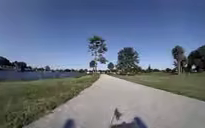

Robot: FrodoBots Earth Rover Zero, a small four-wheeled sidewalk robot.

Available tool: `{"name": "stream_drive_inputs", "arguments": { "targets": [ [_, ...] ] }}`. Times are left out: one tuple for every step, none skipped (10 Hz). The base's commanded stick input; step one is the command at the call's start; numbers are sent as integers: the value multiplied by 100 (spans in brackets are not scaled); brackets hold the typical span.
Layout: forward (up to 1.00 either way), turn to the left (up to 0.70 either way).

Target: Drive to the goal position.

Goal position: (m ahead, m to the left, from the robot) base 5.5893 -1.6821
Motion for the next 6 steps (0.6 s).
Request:
{"name": "stream_drive_inputs", "arguments": {
  "targets": [
    [85, 0],
    [85, 0],
    [85, 0],
    [85, 0],
    [85, 0],
    [85, 0]
  ]
}}
